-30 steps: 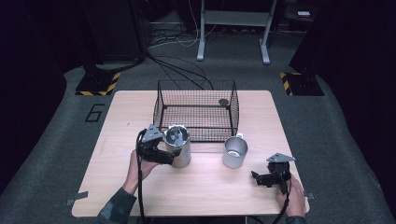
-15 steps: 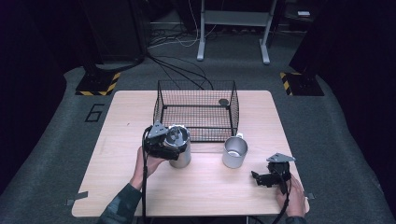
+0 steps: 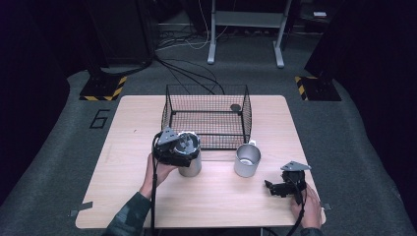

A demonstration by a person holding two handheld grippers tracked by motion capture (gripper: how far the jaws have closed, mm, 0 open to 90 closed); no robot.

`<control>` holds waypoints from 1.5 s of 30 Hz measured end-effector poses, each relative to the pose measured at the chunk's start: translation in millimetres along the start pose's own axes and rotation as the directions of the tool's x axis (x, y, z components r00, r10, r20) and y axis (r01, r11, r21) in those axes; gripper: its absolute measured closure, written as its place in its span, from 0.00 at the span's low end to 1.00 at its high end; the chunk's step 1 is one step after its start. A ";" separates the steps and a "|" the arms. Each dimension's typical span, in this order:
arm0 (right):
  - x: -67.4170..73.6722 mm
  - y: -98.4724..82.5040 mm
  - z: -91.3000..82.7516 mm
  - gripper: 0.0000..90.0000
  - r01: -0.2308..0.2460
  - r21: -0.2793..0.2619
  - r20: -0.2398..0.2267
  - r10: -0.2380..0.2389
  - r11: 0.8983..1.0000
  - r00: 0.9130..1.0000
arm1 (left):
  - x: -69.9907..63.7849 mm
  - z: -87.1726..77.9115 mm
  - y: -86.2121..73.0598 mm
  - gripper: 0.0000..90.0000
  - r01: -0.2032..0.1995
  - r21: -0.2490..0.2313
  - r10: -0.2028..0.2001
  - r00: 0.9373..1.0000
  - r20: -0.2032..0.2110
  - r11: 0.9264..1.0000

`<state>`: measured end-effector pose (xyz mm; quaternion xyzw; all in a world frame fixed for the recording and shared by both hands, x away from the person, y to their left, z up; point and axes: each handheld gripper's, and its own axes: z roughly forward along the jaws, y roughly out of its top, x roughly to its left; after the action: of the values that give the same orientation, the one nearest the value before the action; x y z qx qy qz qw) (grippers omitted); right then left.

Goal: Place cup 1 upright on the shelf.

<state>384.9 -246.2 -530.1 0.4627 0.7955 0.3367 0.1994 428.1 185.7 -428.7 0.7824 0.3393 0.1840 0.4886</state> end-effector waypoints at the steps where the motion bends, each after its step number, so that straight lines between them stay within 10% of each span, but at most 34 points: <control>1: 0.0 0.0 0.0 0.00 0.000 0.000 0.000 0.000 1.000 1.000 | -0.2 -0.5 0.5 0.03 -0.002 0.009 0.002 1.000 -0.001 1.000; 45: 0.2 0.3 0.1 0.00 -0.003 0.007 -0.002 0.003 1.000 1.000 | -9.1 -37.2 14.2 0.04 -0.057 -0.002 0.057 0.998 -0.011 0.998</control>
<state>385.0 -245.9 -529.9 0.4643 0.7960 0.3349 0.1966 403.6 198.9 -398.7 0.7904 0.3193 0.2027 0.4820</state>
